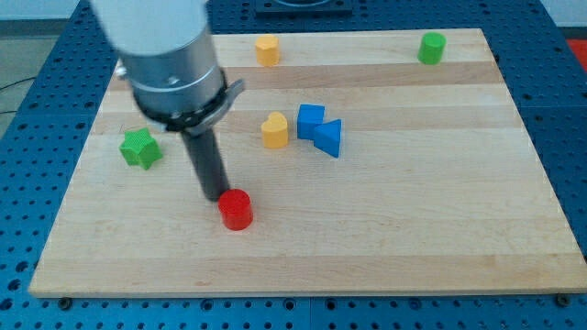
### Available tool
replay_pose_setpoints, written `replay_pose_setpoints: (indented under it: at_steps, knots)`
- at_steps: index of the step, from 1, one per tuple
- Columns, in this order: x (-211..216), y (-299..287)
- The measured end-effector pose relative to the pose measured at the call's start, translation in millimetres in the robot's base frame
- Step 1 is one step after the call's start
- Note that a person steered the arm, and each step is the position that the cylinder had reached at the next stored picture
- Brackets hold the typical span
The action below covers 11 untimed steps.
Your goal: Move the red circle below the blue cube
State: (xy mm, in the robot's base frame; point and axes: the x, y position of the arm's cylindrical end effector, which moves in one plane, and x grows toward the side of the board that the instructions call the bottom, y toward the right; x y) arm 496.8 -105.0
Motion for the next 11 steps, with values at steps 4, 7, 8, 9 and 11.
replay_pose_setpoints:
  at_steps: [4, 7, 8, 9, 11]
  knots:
    - [16, 68]
    - [-17, 108]
    - [-32, 91]
    - [-32, 88]
    - [-32, 80]
